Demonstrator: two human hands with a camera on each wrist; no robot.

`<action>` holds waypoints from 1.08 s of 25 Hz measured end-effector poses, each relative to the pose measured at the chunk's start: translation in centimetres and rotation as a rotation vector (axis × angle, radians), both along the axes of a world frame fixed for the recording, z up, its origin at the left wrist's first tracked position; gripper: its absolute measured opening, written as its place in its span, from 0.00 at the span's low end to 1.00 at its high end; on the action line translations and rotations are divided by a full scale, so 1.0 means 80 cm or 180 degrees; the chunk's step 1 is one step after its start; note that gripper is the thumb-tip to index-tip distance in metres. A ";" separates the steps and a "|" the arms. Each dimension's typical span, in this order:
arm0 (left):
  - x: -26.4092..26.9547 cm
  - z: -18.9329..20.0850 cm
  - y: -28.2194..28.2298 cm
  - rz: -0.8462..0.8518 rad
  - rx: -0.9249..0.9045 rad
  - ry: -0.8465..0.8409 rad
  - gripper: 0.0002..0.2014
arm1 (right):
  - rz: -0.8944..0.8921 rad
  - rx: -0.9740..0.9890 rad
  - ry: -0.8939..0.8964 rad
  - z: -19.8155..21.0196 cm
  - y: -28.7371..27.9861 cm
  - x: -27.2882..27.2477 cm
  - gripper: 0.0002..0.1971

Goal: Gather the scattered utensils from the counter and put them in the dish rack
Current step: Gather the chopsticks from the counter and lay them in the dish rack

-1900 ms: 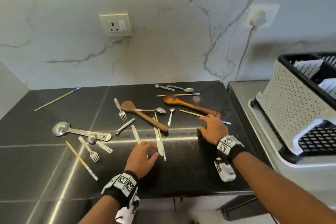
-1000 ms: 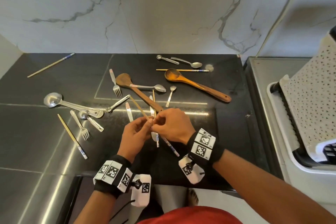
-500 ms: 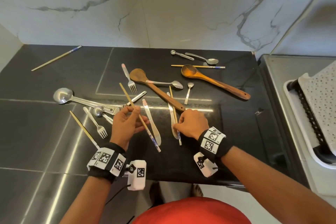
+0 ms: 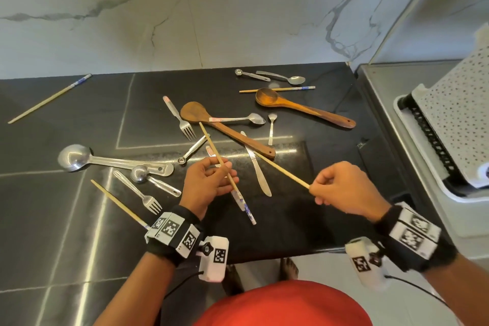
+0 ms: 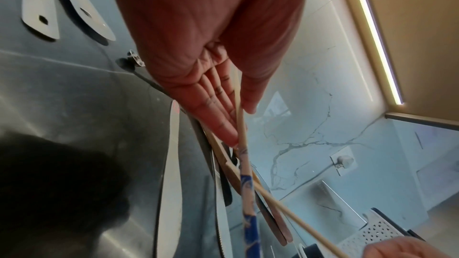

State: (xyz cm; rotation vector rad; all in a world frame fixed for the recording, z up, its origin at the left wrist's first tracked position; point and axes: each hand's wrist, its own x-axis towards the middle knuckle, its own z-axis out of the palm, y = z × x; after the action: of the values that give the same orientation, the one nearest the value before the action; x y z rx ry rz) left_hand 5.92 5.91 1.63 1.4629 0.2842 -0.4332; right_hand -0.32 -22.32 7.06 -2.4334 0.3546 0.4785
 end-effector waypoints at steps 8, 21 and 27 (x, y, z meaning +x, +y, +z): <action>-0.007 0.016 -0.032 -0.0232 -0.0251 0.0007 0.10 | -0.0013 0.0683 -0.0594 -0.006 0.066 0.017 0.05; 0.022 0.037 -0.061 0.0968 -0.0225 -0.0094 0.09 | 0.0971 -0.0495 -0.1150 -0.029 -0.036 0.258 0.09; 0.028 0.037 -0.083 0.1114 -0.0134 -0.0092 0.07 | 0.1613 -0.1250 -0.0810 -0.070 -0.094 0.376 0.14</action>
State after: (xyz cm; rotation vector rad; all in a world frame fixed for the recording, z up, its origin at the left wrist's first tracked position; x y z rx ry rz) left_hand 8.19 -0.74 4.59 1.3439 0.4952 -0.1341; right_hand 29.74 -29.82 1.48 -2.9298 -0.3174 0.3197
